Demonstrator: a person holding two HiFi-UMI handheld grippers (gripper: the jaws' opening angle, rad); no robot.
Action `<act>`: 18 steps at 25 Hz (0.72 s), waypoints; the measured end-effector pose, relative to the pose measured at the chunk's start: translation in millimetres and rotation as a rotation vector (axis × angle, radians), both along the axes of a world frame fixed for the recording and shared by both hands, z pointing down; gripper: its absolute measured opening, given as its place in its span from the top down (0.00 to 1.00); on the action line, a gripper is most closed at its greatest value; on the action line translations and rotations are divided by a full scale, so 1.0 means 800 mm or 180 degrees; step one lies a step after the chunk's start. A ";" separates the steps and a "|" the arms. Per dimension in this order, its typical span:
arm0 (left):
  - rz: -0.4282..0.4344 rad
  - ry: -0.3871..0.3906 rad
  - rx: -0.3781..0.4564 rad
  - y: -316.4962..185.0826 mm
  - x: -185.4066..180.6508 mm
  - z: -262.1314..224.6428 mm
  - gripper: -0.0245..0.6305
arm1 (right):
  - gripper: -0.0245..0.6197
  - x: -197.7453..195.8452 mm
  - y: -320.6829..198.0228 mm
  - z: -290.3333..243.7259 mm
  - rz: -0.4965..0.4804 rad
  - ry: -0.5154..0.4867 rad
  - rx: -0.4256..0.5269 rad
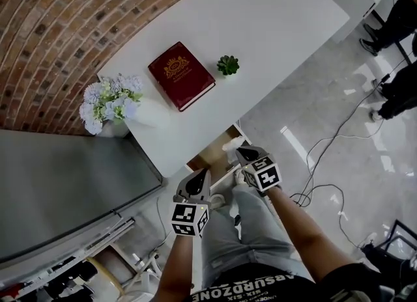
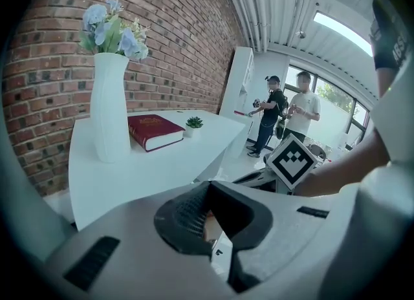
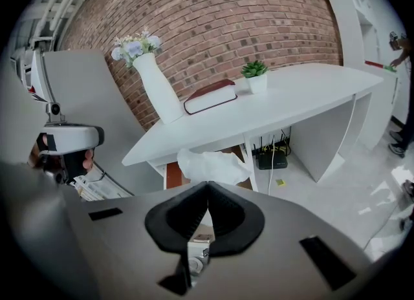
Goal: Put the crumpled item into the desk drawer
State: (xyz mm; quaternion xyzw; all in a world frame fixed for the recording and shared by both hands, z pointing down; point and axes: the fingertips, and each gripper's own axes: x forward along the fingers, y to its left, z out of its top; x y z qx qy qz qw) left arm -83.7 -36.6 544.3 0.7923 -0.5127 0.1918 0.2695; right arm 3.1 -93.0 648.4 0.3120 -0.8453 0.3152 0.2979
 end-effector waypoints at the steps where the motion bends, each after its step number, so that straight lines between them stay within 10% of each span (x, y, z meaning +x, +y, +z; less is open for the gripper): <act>1: 0.0003 -0.0006 -0.0007 0.000 0.001 0.002 0.95 | 0.96 0.000 0.000 0.003 -0.0001 0.0001 -0.0010; 18: -0.0008 -0.0083 -0.0124 -0.004 0.010 0.023 0.95 | 0.96 -0.013 -0.010 0.057 -0.0171 0.0009 -0.0186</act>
